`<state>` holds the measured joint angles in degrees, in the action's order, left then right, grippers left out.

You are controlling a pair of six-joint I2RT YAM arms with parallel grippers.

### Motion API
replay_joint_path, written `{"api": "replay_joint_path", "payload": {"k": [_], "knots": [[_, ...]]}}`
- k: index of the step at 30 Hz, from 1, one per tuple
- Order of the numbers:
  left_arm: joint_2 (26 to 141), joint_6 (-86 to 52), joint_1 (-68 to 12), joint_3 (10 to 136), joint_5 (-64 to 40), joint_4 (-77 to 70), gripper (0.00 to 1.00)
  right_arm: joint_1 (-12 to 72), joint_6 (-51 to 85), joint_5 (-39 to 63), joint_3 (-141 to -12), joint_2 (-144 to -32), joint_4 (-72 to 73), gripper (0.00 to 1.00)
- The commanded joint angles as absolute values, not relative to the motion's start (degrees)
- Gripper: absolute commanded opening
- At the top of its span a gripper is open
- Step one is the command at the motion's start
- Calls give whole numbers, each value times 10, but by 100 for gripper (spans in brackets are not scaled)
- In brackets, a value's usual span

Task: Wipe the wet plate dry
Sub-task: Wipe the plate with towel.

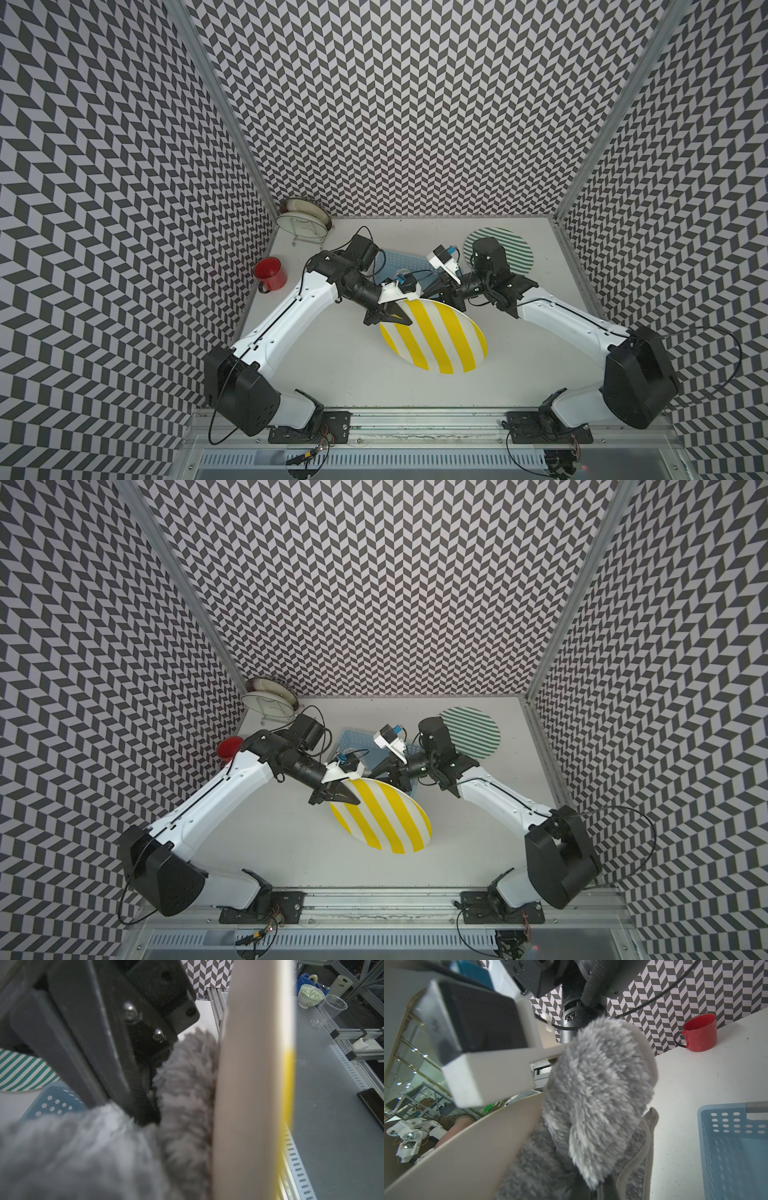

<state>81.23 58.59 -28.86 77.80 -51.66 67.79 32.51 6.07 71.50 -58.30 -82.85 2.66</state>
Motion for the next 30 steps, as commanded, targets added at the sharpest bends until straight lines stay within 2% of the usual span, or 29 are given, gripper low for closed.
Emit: {"api": "replay_joint_path", "payload": {"k": [1, 30], "knots": [[816, 567, -287, 795, -533, 659, 0, 328, 55, 723, -571, -798, 55, 0], [802, 610, -150, 811, -551, 708, 0, 305, 77, 707, -543, -730, 93, 0]]}}
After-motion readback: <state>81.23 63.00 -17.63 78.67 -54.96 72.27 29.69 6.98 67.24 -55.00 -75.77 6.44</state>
